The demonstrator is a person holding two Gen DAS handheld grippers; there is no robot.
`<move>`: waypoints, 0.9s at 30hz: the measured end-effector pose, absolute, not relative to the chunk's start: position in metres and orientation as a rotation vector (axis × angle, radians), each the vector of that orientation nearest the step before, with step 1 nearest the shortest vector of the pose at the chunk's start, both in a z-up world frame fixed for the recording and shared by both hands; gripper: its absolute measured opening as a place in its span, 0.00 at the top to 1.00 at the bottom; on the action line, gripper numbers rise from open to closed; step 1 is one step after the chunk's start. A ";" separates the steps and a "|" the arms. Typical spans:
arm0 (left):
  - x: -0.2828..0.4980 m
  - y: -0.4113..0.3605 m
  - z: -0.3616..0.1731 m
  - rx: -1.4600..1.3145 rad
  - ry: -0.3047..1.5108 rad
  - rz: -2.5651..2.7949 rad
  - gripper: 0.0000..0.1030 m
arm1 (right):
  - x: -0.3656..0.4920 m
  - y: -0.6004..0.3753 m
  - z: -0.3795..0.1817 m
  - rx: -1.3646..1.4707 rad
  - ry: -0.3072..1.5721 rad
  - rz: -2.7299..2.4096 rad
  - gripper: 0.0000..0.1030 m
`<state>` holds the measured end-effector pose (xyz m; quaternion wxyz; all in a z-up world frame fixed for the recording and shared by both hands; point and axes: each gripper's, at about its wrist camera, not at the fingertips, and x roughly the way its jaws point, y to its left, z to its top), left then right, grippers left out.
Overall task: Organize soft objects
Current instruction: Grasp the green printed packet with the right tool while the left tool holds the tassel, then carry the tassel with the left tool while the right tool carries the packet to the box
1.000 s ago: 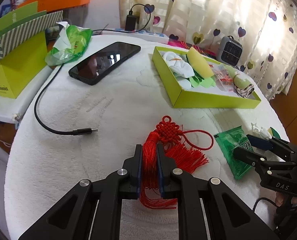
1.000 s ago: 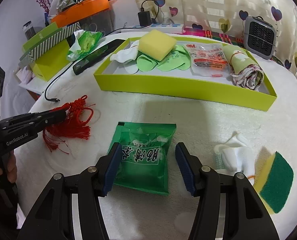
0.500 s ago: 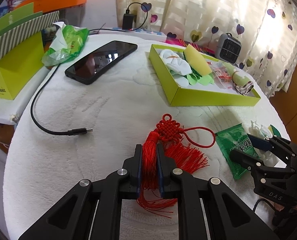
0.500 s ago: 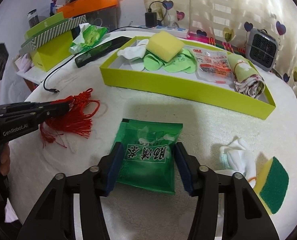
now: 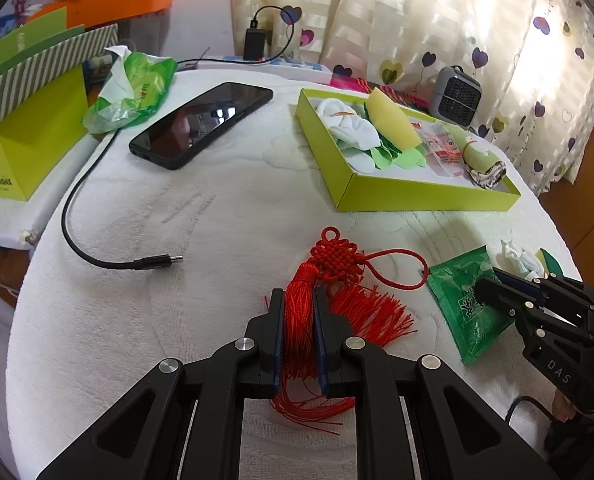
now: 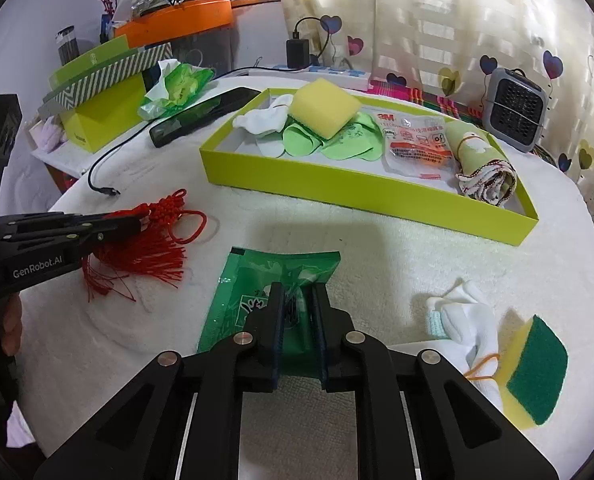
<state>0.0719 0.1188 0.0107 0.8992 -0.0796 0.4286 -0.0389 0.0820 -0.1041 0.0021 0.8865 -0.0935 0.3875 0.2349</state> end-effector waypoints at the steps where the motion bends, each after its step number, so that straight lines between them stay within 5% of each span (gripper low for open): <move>1: 0.072 0.119 0.011 -0.165 0.887 -0.081 0.89 | 0.082 -0.105 0.002 -0.190 0.804 0.490 0.88; 27: 0.066 0.103 0.043 -0.144 0.810 -0.131 0.89 | 0.081 -0.123 0.021 -0.068 0.751 0.513 0.91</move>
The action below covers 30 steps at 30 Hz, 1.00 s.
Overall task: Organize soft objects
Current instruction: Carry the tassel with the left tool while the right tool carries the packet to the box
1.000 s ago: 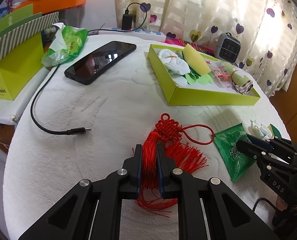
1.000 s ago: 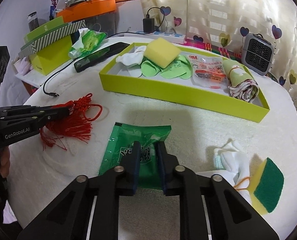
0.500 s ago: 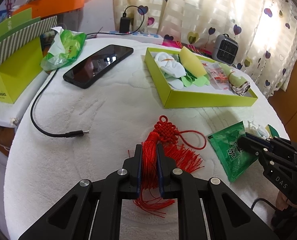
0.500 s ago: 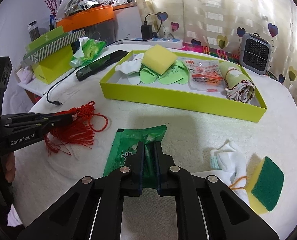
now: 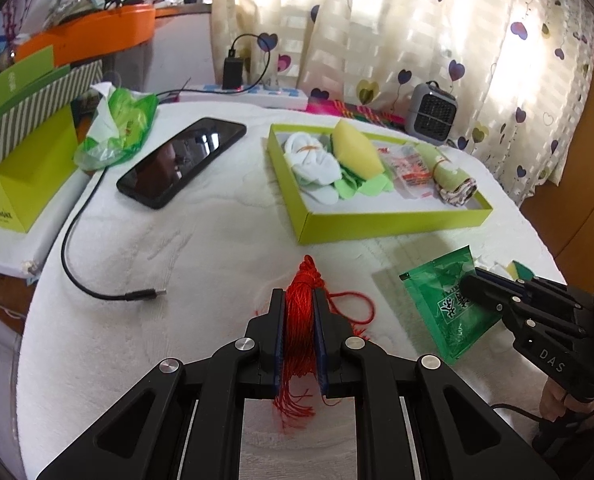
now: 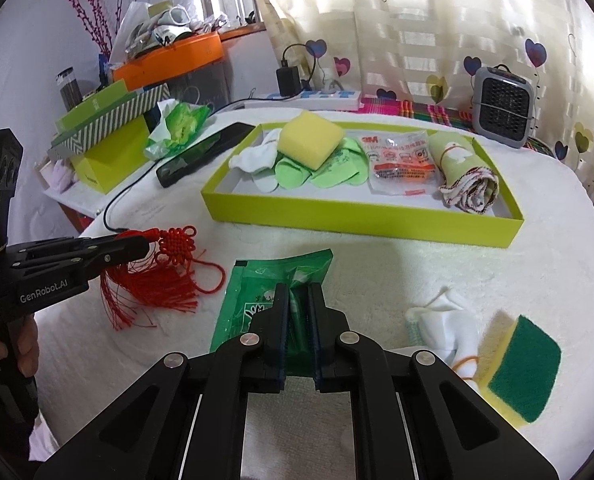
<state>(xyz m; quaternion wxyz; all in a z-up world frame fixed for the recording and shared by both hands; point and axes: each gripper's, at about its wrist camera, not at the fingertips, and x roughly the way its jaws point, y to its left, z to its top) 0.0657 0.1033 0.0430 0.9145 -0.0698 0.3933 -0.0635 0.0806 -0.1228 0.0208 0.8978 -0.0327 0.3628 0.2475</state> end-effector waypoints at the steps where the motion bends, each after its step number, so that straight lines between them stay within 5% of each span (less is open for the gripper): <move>1: 0.066 0.103 0.045 -0.143 0.806 -0.135 0.89 | 0.081 -0.124 0.022 -0.065 0.747 0.512 0.91; 30: 0.103 0.072 0.110 -0.085 0.671 -0.203 0.89 | 0.106 -0.159 0.070 0.008 0.648 0.448 0.91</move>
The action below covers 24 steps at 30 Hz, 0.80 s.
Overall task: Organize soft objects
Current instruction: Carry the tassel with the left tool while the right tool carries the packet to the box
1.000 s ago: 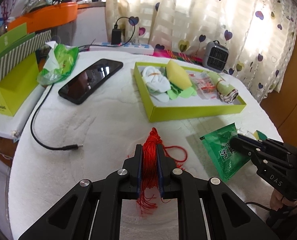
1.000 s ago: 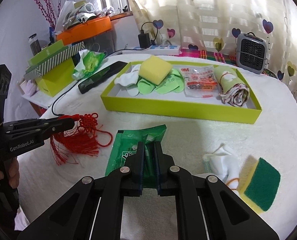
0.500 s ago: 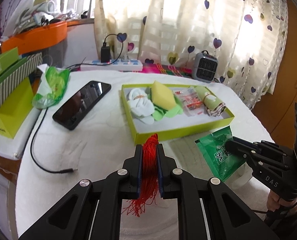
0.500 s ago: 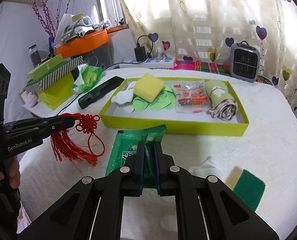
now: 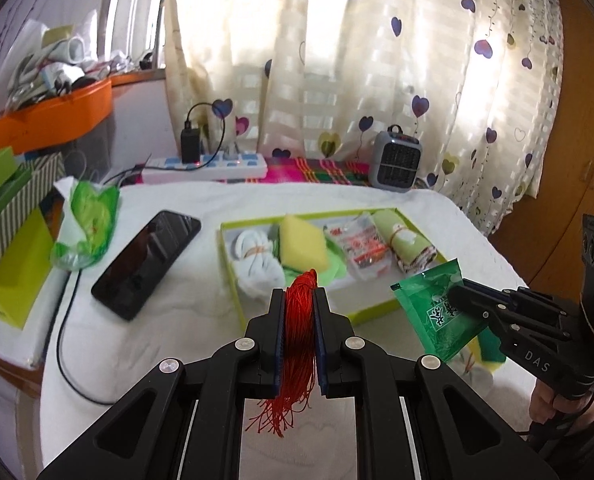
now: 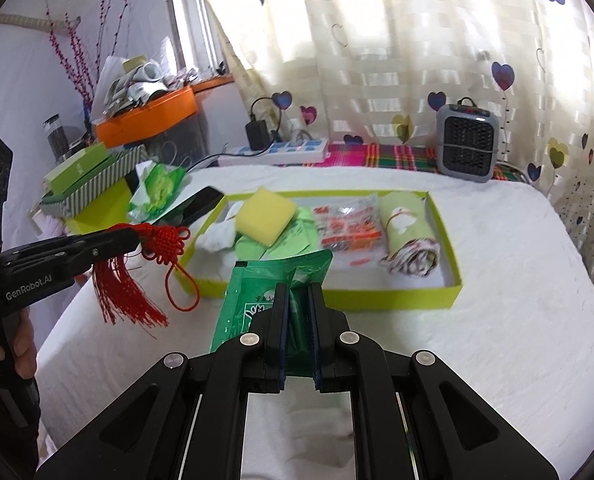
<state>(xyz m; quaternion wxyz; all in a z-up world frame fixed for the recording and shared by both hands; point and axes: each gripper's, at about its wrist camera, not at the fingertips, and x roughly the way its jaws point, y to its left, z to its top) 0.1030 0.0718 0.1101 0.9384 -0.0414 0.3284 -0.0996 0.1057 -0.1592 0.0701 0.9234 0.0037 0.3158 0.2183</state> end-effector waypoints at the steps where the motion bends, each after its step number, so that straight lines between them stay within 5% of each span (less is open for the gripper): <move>1: 0.106 0.071 0.112 -0.084 0.668 -0.206 0.89 | 0.108 -0.161 0.072 0.013 0.646 0.447 0.91; 24: 0.165 0.044 0.128 -0.070 0.642 -0.263 0.89 | 0.165 -0.173 0.085 0.030 0.636 0.382 0.91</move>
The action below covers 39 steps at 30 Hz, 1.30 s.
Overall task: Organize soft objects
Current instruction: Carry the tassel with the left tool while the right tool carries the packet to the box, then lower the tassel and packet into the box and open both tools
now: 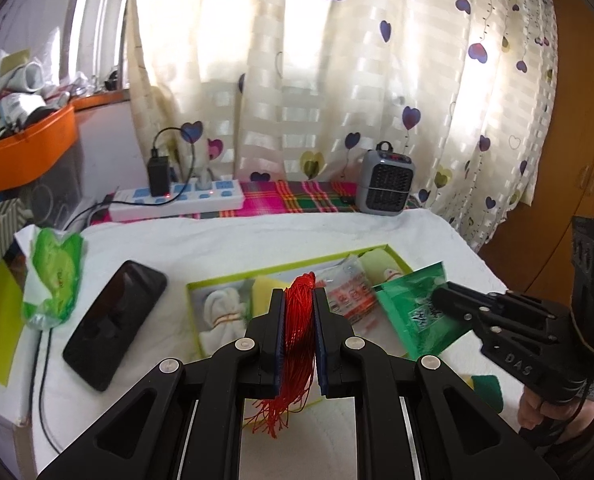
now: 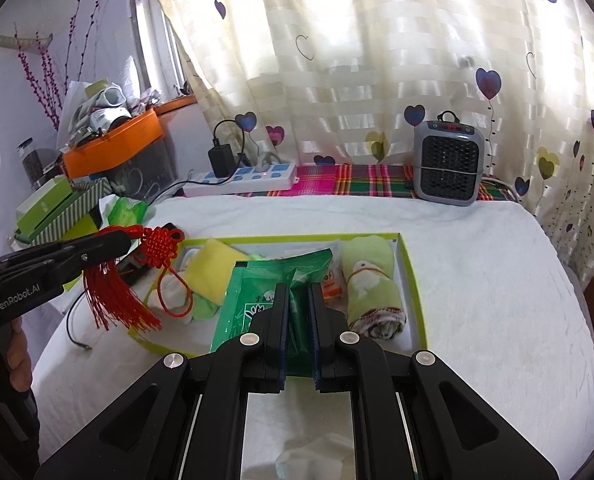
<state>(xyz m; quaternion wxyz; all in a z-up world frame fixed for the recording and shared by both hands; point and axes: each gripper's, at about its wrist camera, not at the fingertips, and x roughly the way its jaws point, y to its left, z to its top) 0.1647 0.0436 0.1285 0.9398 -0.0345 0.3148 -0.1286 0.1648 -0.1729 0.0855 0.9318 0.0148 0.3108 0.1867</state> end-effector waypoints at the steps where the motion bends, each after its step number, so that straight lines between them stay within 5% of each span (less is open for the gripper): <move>1: 0.166 0.041 0.129 -0.071 0.639 -0.274 0.89 | 0.167 -0.173 0.085 0.033 0.638 0.380 0.91; 39: 0.196 0.030 0.050 -0.021 0.800 -0.269 0.88 | 0.221 -0.153 0.036 -0.015 0.779 0.387 0.91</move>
